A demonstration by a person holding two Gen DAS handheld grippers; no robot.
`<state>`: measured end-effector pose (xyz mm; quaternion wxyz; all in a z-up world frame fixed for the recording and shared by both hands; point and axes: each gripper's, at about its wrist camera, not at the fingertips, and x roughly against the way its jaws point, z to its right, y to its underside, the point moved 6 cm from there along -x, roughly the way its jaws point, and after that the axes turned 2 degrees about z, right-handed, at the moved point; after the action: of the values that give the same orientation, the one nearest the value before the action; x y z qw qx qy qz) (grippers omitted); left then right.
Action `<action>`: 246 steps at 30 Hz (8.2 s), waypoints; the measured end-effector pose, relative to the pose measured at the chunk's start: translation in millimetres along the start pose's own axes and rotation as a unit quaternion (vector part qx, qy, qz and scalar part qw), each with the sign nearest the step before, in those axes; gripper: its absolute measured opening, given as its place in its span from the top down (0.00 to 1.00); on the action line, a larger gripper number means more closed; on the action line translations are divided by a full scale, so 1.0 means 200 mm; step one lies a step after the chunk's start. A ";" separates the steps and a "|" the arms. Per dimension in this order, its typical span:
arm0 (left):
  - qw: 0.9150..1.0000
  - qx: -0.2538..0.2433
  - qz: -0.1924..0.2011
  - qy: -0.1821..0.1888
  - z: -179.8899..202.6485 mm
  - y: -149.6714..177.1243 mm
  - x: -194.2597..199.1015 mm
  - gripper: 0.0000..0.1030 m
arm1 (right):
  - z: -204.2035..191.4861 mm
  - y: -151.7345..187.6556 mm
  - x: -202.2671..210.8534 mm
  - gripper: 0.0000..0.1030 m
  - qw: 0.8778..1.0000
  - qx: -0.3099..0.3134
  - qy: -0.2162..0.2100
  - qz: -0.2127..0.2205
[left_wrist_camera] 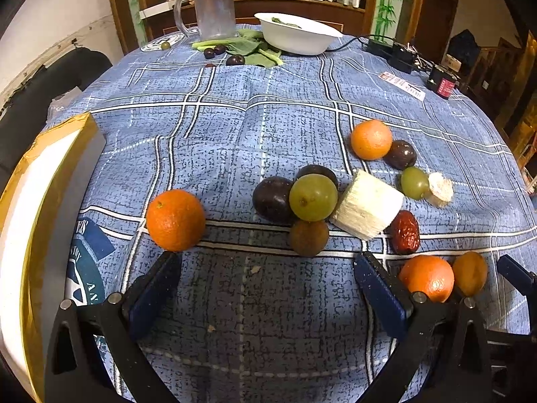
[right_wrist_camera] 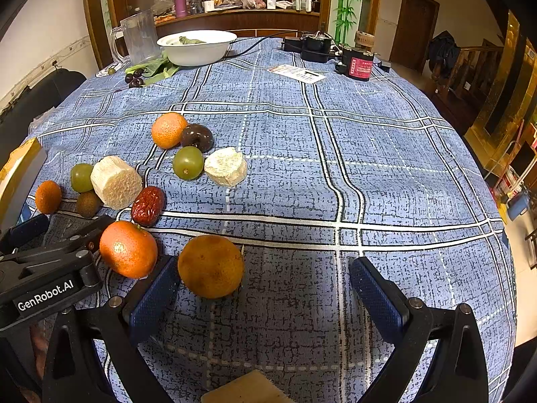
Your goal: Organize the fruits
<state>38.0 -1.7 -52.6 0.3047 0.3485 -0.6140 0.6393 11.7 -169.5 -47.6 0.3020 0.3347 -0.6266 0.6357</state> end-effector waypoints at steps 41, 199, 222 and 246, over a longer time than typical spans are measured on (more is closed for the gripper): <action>0.981 -0.045 0.101 0.162 -0.12 0.10 0.64 0.25 | 0.00 0.27 0.35 0.30 0.995 -0.036 -0.094 0.013; 0.982 0.154 0.101 -0.031 -1.35 0.08 0.54 0.66 | -1.08 -0.02 0.51 0.65 0.962 0.108 -0.245 0.047; 0.974 0.160 0.155 -0.031 -1.35 0.12 0.81 0.20 | -1.50 0.04 0.65 0.41 0.944 0.155 -0.282 0.070; 0.986 0.009 0.146 0.078 -0.58 0.18 0.95 0.19 | -0.54 0.18 0.72 0.36 0.977 -0.060 -0.173 0.108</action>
<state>-108.2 104.3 82.1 0.2524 0.2071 -0.6266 0.7076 -107.5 -68.8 48.6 0.1382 0.3516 -0.7391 0.5577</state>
